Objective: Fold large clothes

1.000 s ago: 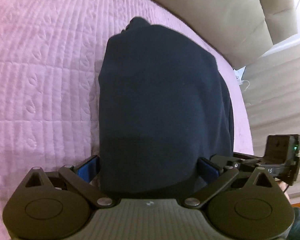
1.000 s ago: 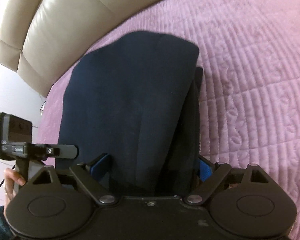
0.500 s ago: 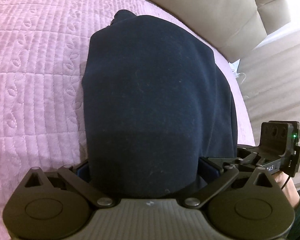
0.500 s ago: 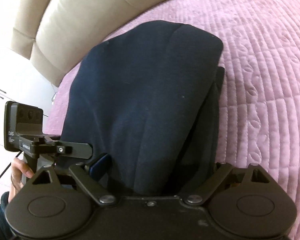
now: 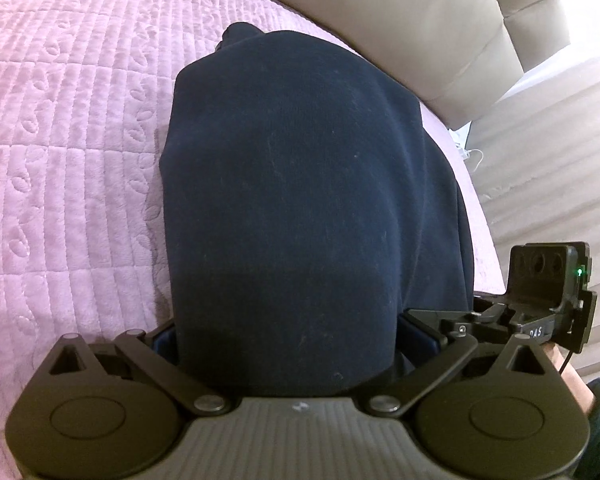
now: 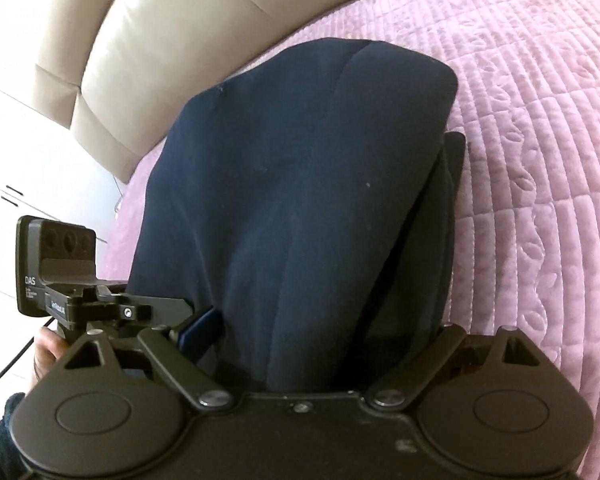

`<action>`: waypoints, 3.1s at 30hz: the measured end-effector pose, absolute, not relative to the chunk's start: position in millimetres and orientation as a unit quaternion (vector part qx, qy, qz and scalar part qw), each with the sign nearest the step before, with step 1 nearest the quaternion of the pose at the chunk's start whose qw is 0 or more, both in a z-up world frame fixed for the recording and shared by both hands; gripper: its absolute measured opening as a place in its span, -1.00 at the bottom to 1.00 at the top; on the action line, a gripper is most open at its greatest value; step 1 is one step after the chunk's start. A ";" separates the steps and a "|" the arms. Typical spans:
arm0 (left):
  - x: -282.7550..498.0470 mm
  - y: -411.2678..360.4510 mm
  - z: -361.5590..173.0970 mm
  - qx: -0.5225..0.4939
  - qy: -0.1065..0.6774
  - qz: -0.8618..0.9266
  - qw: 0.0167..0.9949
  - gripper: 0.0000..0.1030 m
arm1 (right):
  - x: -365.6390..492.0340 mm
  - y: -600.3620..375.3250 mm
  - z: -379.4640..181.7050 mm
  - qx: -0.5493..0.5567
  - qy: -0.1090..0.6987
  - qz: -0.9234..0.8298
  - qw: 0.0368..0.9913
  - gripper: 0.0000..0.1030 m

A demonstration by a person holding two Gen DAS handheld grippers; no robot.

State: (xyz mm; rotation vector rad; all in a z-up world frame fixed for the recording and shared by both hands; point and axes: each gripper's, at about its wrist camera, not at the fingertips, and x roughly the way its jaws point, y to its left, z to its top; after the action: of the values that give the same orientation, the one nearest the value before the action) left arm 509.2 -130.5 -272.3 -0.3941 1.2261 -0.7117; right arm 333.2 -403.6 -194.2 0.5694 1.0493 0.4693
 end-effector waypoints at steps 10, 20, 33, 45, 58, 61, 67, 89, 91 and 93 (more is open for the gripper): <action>496.2 -137.4 -267.7 -0.157 0.534 -0.314 0.769 0.73 | 333.1 -383.5 -187.1 0.261 0.485 0.204 0.809 0.34; 488.5 -133.3 -244.0 -0.174 0.524 -0.310 0.774 0.29 | 316.5 -376.7 -155.7 0.299 0.458 0.179 0.817 -0.05; 409.1 -89.1 -110.5 -0.173 0.461 -0.344 0.800 0.31 | 211.3 -319.1 -20.8 0.276 0.382 0.194 0.860 -0.06; 237.3 -13.2 -21.6 -0.148 0.416 -0.314 0.841 0.36 | 96.1 -236.5 13.3 0.254 0.374 0.253 0.856 -0.06; 224.9 42.5 -148.6 -0.195 0.511 -0.254 0.798 0.44 | 121.2 -213.5 -137.4 0.311 0.483 0.223 0.787 -0.05; 241.1 48.1 -192.9 -0.210 0.541 -0.242 0.778 0.46 | 136.9 -223.6 -174.3 0.296 0.510 0.186 0.786 0.07; 240.7 69.9 -233.7 -0.228 0.557 -0.215 0.769 0.83 | 130.4 -255.4 -178.2 0.198 0.493 0.149 0.834 0.59; 150.5 24.5 -214.4 -0.071 0.576 -0.180 0.795 1.00 | 60.1 -200.0 -179.7 0.063 0.494 0.106 0.861 1.00; 147.8 24.3 -206.7 -0.073 0.567 -0.169 0.803 1.00 | 61.0 -194.8 -176.8 0.022 0.481 0.074 0.873 1.00; 149.1 19.1 -205.6 -0.062 0.567 -0.160 0.806 1.00 | 60.0 -200.0 -185.3 -0.094 0.473 -0.005 0.876 0.82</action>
State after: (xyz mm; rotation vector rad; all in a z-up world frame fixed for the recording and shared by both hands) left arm 149.1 19.1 -205.6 -0.1332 1.2129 -0.3434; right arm 60.0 -200.0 -185.3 -0.1964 0.9864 -0.0106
